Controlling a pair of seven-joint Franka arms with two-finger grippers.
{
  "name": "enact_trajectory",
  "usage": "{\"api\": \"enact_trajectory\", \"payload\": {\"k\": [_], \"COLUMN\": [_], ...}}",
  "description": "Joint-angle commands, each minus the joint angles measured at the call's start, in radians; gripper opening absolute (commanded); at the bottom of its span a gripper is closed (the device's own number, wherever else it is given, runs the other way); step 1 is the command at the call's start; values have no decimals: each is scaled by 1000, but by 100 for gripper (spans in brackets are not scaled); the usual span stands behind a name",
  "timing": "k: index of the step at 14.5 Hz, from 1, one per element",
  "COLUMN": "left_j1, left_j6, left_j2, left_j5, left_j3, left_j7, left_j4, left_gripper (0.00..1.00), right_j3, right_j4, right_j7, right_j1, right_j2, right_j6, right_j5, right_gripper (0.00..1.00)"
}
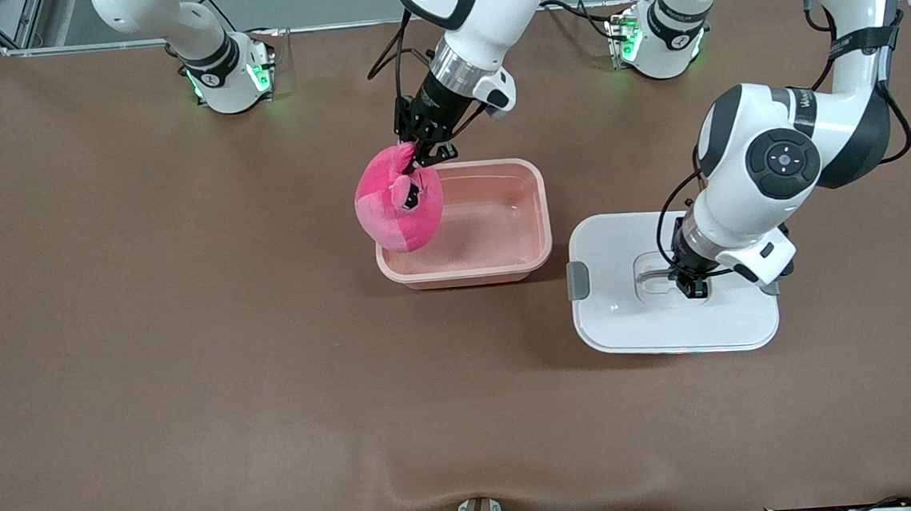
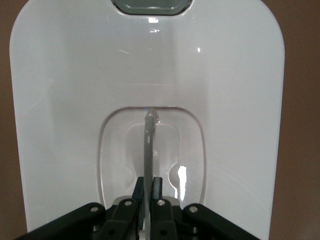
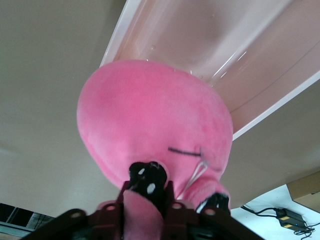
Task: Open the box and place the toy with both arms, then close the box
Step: 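Lower the pink toy into the box and open the right gripper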
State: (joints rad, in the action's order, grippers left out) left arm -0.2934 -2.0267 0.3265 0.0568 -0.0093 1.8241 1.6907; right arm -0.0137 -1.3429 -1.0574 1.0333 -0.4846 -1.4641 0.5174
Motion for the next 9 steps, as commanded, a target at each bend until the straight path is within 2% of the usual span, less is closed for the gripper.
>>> {"api": "enact_trajectory", "payload": {"k": [1,5,7,9], "left_j1": [17,17,17,17], "left_j6": [-27,-29,-29,-27], "left_j2": [-38,-37,-37,-37], "left_j5": [-11,-21,-21,-21], "left_j3": [-18,-18,-18,-18], "left_j7": [-23,-25,-25,-25], "left_j4": [47,47,47,47], "left_gripper": [0,0,0,0], "right_j3": [9,15,20,24], "right_j4": [57,172,180,180], "right_j7": [59,105,108,161], "right_j1": [33,45,34,-22], "right_j2": [-16,-9,7,14], "right_j6": [28,114,125,139], "right_j5": [15,16,13,7], "right_gripper": [100,100,100,100]}}
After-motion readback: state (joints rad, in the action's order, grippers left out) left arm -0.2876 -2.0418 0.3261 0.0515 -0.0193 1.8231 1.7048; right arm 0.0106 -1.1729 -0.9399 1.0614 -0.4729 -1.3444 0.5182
